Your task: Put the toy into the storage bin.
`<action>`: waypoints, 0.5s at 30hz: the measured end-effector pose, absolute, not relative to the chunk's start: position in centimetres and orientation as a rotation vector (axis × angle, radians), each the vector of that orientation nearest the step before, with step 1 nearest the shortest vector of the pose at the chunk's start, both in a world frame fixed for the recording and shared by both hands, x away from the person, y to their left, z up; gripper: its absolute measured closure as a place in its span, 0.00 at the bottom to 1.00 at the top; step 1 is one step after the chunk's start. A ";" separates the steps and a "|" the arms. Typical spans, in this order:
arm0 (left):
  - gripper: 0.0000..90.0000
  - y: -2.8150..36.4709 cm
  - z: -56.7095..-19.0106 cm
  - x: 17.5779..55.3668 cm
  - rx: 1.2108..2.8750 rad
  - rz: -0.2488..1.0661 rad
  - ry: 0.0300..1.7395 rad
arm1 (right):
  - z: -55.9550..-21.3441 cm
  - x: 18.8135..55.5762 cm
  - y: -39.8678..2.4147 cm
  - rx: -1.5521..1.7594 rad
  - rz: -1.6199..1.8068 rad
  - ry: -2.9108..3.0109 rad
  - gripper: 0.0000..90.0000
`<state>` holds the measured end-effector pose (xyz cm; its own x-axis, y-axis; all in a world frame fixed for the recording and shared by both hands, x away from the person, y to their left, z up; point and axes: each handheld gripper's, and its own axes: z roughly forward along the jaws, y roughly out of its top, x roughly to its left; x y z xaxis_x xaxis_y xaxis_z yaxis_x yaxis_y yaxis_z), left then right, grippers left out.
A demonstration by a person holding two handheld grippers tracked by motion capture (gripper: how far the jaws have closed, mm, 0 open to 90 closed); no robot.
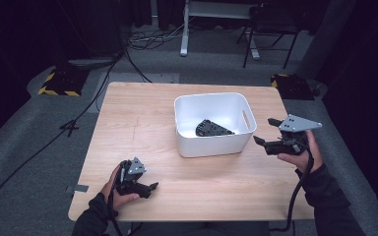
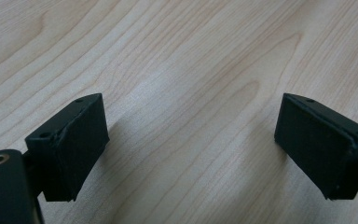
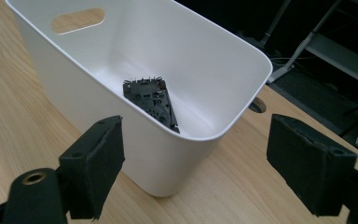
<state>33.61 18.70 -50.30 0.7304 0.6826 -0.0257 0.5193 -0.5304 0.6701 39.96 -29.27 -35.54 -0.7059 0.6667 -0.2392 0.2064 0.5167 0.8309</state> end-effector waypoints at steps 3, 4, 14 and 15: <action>0.11 18.7 -50.3 33.6 2.253 0.316 0.905 | -36.0 39.6 -29.5 0.705 1.103 2.222 0.20; 0.11 18.7 -50.3 33.6 2.253 0.316 0.905 | -36.0 39.6 -29.5 0.705 1.103 2.222 0.20; 0.11 18.7 -50.3 33.6 2.255 0.319 0.903 | -38.2 38.8 -30.2 0.727 1.074 2.242 0.20; 0.11 18.7 -50.3 33.6 2.253 0.316 0.905 | -38.2 38.8 -30.2 0.727 1.074 2.242 0.20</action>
